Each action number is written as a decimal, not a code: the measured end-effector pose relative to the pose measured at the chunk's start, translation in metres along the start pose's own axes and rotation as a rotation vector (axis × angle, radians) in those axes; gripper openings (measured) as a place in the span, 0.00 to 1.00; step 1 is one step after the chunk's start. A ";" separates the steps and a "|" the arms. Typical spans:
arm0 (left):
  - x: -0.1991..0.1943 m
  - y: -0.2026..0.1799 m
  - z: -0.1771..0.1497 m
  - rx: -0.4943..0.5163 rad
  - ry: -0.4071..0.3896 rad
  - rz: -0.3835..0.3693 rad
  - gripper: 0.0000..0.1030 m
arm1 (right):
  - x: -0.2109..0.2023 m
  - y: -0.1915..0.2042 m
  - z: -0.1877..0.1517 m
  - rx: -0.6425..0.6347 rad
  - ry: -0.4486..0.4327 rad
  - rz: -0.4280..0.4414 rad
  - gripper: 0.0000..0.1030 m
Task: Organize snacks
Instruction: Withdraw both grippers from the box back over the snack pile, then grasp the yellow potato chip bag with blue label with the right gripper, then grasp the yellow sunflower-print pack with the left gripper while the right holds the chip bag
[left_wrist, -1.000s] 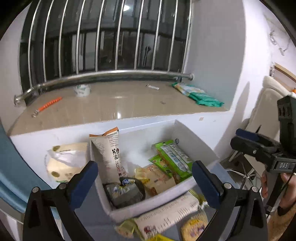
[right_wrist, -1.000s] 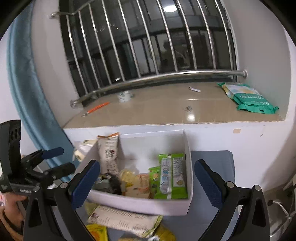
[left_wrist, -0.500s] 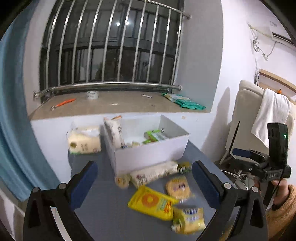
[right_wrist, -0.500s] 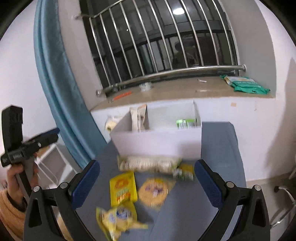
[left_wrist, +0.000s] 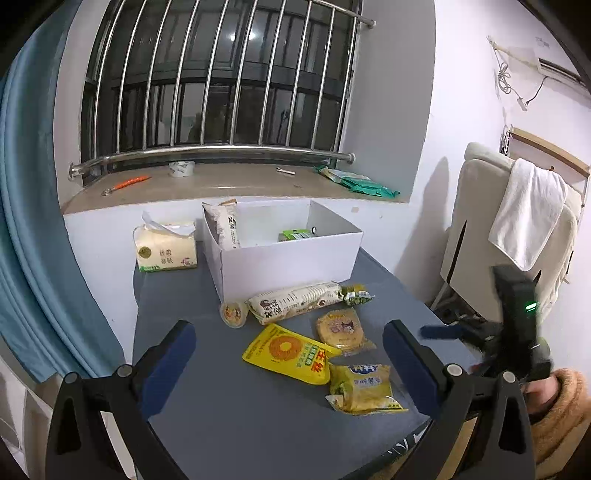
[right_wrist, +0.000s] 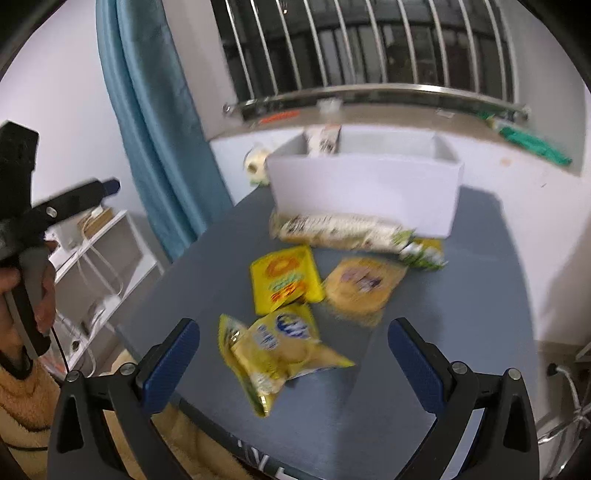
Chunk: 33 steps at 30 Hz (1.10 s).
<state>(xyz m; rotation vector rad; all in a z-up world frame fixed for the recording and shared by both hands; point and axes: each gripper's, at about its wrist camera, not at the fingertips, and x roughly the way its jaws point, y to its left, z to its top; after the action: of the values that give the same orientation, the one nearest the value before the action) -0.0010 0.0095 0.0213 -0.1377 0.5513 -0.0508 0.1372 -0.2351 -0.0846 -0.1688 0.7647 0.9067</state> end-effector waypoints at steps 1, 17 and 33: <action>0.000 -0.001 -0.002 0.001 0.006 -0.003 1.00 | 0.009 -0.001 -0.002 0.008 0.027 0.006 1.00; 0.022 0.007 -0.023 -0.009 0.093 0.006 1.00 | 0.074 -0.008 -0.022 0.130 0.139 0.125 0.57; 0.173 0.023 -0.039 -0.398 0.350 0.081 1.00 | -0.046 -0.042 -0.013 0.178 -0.116 -0.013 0.57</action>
<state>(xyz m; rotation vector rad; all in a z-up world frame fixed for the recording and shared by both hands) 0.1255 0.0134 -0.1048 -0.5008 0.9131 0.1171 0.1451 -0.2966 -0.0710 0.0357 0.7316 0.8244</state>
